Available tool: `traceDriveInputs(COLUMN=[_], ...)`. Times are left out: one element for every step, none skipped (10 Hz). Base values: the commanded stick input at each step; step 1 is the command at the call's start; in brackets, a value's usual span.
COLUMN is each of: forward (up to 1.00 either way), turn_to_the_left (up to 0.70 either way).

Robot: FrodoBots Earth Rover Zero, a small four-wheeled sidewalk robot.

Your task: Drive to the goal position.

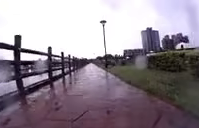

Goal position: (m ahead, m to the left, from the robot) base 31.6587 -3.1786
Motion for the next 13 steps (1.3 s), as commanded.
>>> traceDriveInputs(forward=[1.0, 1.0, 1.0, 1.0, 1.0, 1.0, 1.0, 1.0, 1.0, 1.0, 1.0, 1.0, 1.0], turn_to_the_left=[0.0, 0.0, 0.16, 0.4, 0.4, 0.33, 0.14, 0.0, 0.0, 0.0, 0.0, 0.0, 0.0])
